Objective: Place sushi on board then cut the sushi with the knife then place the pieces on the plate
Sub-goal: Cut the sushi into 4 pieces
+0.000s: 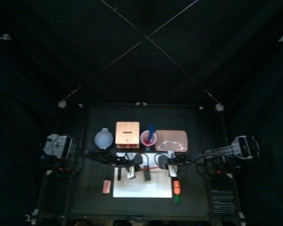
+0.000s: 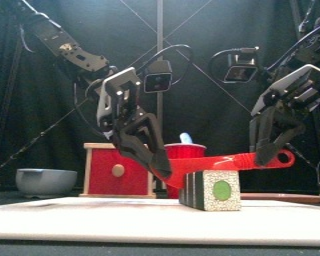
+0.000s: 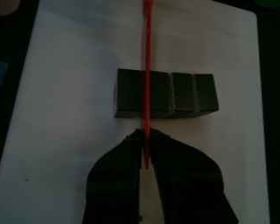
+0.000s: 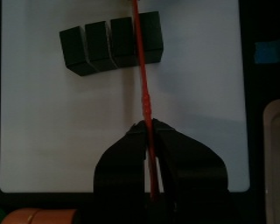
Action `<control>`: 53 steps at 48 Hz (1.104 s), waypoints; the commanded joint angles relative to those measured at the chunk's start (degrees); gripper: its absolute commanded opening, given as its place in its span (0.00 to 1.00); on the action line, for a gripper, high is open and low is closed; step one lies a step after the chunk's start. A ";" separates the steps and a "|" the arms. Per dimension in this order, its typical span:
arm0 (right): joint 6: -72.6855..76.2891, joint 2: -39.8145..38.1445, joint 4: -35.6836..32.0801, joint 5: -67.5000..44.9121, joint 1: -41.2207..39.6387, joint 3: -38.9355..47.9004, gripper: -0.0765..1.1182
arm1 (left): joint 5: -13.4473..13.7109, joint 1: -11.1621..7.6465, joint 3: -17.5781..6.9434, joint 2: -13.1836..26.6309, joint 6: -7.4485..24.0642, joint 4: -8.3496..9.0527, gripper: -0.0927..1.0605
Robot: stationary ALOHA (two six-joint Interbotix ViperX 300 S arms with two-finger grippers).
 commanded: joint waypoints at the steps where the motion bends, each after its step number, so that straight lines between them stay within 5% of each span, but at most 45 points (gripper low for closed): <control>1: 0.18 0.44 0.18 -0.18 -0.35 -0.88 0.41 | -0.18 0.00 -1.32 0.00 -0.09 -0.18 0.51; 38: 0.09 1.85 -2.90 -0.09 -6.50 -1.58 0.41 | 0.88 4.04 -1.05 0.26 0.26 2.11 0.51; 53: 0.09 -2.64 -2.72 6.94 -5.54 -5.27 0.41 | 4.39 2.72 -1.93 -4.66 0.18 2.20 0.51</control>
